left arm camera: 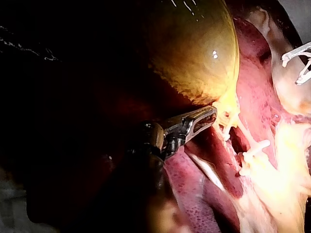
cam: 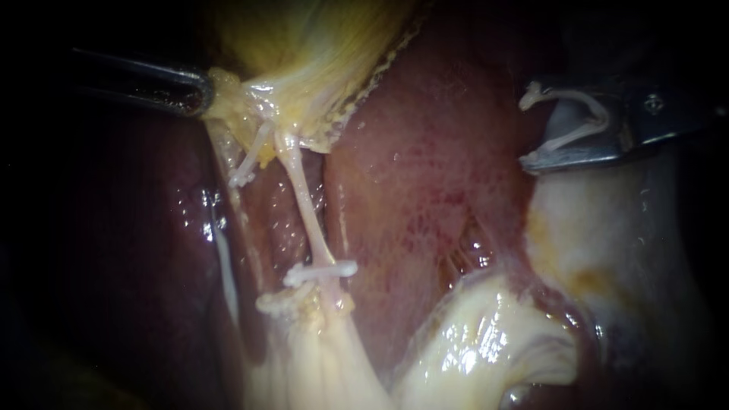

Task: Clipping second clip right tube

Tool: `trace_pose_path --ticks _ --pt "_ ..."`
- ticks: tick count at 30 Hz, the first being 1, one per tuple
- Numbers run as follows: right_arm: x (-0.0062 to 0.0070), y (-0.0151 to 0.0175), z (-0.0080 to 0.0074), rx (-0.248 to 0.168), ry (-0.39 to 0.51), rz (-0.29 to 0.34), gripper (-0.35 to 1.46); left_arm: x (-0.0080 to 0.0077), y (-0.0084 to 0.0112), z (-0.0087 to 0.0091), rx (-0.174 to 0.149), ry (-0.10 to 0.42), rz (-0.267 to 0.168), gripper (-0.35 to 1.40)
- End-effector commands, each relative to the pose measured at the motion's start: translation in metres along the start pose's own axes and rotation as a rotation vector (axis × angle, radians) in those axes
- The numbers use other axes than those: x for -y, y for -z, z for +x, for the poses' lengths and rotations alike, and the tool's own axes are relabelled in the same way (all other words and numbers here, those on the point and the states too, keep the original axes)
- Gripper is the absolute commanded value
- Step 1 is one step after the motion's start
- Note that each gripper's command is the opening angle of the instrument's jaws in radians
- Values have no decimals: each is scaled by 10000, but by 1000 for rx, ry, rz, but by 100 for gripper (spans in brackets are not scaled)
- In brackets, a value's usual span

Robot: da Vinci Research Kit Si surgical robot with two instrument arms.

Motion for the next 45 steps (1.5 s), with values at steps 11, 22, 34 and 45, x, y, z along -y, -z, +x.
trace_pose_path --ticks 11,22,34,45 --pt "29 -52 2 -29 -147 65 50 6 -1 0 3 1 -7 -35" --pt "45 -104 0 -38 -283 114 50 7 -2 1 1 1 -4 -35" --pt "45 -148 3 -53 -375 164 50 8 -4 1 1 1 -2 -35" --pt "52 -189 -6 -86 -433 180 50 9 -5 2 1 1 -3 -35"
